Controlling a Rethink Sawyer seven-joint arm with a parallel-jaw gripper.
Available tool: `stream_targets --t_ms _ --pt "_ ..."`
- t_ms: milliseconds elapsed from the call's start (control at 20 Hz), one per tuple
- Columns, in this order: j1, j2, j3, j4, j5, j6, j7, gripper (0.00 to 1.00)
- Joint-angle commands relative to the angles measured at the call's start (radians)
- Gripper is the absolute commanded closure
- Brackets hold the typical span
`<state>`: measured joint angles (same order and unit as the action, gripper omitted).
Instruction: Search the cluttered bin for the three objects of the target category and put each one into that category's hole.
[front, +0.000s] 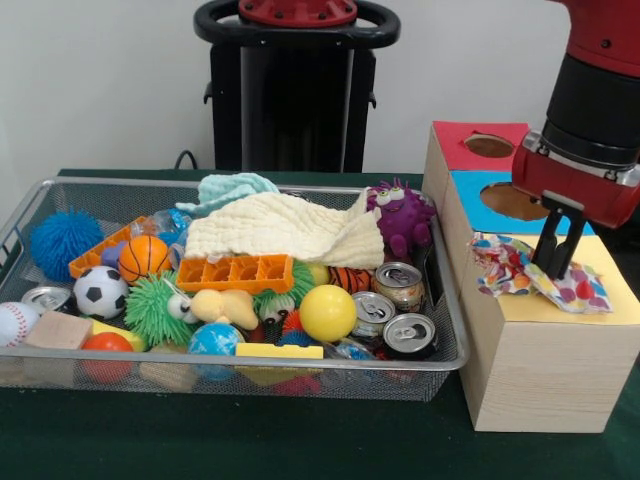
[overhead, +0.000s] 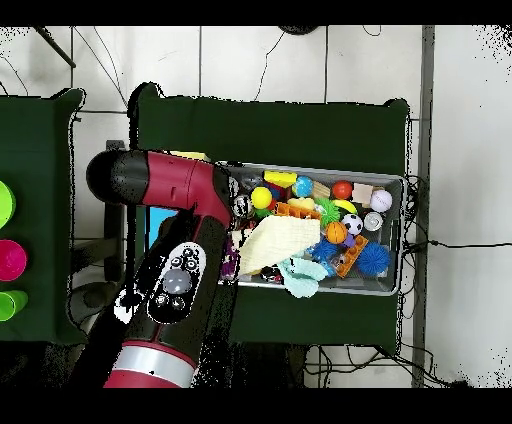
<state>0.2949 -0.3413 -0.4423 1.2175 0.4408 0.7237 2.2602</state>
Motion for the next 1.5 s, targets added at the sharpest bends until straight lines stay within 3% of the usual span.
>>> stream_targets --t_ms 50,650,1100,1500 --pt "-0.013 0.043 0.152 0.138 0.008 -0.053 0.139 1.0" --pt "-0.019 0.043 0.177 0.132 0.006 -0.019 0.135 1.0" --pt "-0.031 0.113 0.157 0.051 -0.02 0.052 0.132 1.0" --pt "-0.072 0.146 0.177 0.003 -0.039 0.086 0.062 1.0"
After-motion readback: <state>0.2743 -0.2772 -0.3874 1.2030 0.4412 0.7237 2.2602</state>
